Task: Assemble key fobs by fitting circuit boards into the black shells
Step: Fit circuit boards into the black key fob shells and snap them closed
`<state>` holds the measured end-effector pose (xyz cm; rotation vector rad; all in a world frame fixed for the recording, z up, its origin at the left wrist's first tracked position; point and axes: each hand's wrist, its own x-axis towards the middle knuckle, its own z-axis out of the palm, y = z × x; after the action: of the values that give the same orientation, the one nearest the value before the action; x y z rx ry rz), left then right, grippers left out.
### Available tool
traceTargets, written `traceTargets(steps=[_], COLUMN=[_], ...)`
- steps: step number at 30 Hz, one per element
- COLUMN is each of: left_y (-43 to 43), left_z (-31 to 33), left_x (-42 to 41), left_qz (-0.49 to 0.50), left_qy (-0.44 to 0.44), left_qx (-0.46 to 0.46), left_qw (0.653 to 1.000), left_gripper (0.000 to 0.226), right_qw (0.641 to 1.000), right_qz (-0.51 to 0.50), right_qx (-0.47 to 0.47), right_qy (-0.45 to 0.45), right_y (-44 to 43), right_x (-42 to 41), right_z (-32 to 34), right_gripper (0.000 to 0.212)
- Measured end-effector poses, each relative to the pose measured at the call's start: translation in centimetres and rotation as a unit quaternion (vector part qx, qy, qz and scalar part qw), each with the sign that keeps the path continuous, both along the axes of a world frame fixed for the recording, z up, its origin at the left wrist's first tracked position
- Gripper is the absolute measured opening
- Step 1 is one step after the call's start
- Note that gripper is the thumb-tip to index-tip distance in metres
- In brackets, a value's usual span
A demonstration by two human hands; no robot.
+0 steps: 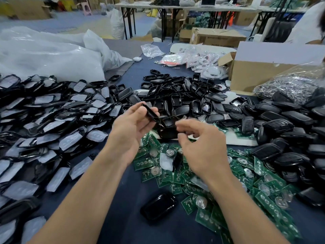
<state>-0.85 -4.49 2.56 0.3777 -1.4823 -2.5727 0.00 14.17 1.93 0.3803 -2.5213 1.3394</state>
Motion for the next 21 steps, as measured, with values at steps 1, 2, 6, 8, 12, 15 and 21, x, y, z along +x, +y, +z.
traceTargets(steps=[1,2,6,8,12,15,21], left_y=[-0.5,-1.0,-1.7,-1.8,-1.6,-1.6,-1.5], left_z=[0.1,0.1,0.1,0.0,0.0,0.0,0.1], left_x=[-0.1,-0.2,-0.1,-0.1,-0.1,-0.2,-0.4], left_qz=[0.02,0.032,0.051,0.051,0.049,0.047,0.02], left_qy=[-0.004,-0.005,-0.001,0.003,0.009,0.009,0.014], left_qx=[0.009,0.012,0.001,-0.004,-0.028,-0.035,-0.021], left_qw=[1.0,0.999,0.999,0.999,0.998,0.998,0.999], left_gripper=[0.025,0.03,0.043,0.043,0.044,0.045,0.044], right_qw=[1.0,0.999,0.981,0.962,0.971,0.977,0.976], right_qz=[0.007,0.02,0.095,0.114,0.092,0.068,0.074], right_qx=[0.018,0.043,0.146,0.209,0.173,0.147,0.162], right_qy=[-0.01,-0.016,-0.084,-0.136,-0.135,-0.136,-0.121], right_y=[0.4,0.7,0.7,0.5,0.1,0.0,-0.1], right_x=[0.0,0.0,0.6,0.8,0.6,0.5,0.4], right_z=[0.1,0.3,0.8,0.6,0.3,0.1,-0.3], right_gripper=[0.02,0.016,0.015,0.031,0.009,0.016,0.02])
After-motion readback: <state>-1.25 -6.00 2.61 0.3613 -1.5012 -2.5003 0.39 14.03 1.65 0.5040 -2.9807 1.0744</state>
